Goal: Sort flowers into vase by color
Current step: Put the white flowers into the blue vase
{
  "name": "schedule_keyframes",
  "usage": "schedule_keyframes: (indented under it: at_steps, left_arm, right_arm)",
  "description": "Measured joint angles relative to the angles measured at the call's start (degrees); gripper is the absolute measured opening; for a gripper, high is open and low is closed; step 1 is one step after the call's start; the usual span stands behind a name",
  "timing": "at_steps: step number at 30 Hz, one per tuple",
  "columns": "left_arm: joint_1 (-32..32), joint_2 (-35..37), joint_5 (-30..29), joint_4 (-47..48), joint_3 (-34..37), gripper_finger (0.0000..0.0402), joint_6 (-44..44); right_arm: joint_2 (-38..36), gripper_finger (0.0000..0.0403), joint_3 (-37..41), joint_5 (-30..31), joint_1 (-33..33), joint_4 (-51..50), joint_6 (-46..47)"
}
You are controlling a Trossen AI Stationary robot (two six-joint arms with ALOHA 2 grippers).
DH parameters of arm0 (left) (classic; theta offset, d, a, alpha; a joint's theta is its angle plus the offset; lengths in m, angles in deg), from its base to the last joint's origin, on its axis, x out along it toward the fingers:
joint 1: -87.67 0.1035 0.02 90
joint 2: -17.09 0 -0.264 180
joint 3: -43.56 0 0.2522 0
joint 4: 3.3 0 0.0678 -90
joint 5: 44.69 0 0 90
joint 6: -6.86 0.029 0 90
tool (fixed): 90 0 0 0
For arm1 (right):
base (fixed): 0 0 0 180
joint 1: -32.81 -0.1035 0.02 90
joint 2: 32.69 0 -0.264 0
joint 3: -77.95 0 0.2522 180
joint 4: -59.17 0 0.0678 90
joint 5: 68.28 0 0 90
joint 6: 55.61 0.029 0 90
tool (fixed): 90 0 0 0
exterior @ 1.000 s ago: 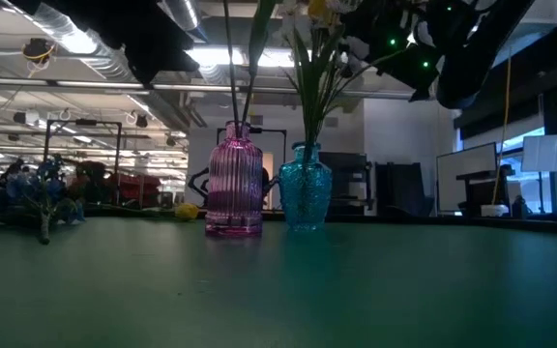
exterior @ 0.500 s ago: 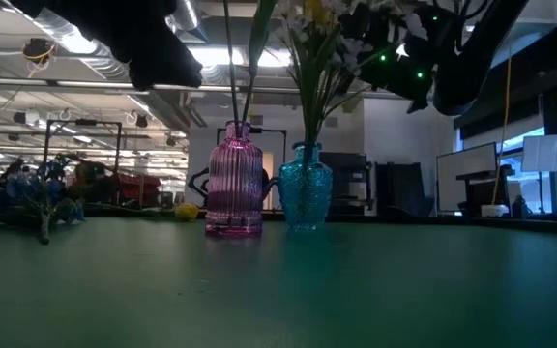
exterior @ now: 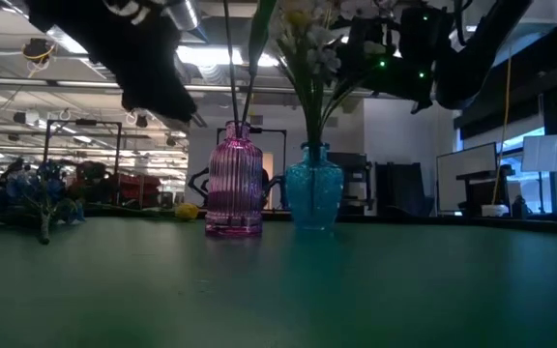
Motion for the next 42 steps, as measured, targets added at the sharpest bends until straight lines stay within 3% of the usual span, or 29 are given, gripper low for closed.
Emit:
schedule_keyframes:
  at_steps: [6, 15, 21, 27, 33, 42]
  left_arm:
    - [5.96, 0.02, 6.08, 1.60, 0.02, 0.0167, 3.53]
    - [12.31, 0.01, 7.69, 1.61, 0.02, 0.0167, 5.30]
    - [17.43, -0.15, 6.66, 1.91, 0.02, 0.0167, 8.18]
    - [24.47, -4.63, 4.30, 4.70, 0.02, 0.0167, 14.21]
    - [30.68, -12.35, 4.61, 4.31, -0.14, 0.0167, 21.55]
    - [37.35, -26.95, 4.88, 12.31, -12.79, 0.0167, 33.54]
  right_arm:
    - [-5.98, 0.0046, 0.00, -1.19, 0.00, -11.73, -2.97]
    - [-16.73, 0.0196, -0.02, 0.32, 0.04, -36.01, -6.76]
    - [-26.11, 0.0254, -0.02, 0.36, 0.04, -51.07, -8.38]
    - [-35.92, 0.0265, -0.02, 3.56, 0.00, -61.50, -9.74]
    - [-43.51, 0.0251, -0.02, 4.46, 0.00, -63.96, -9.24]
    - [-48.92, 0.0244, -0.02, 5.81, 0.00, -64.38, -4.91]
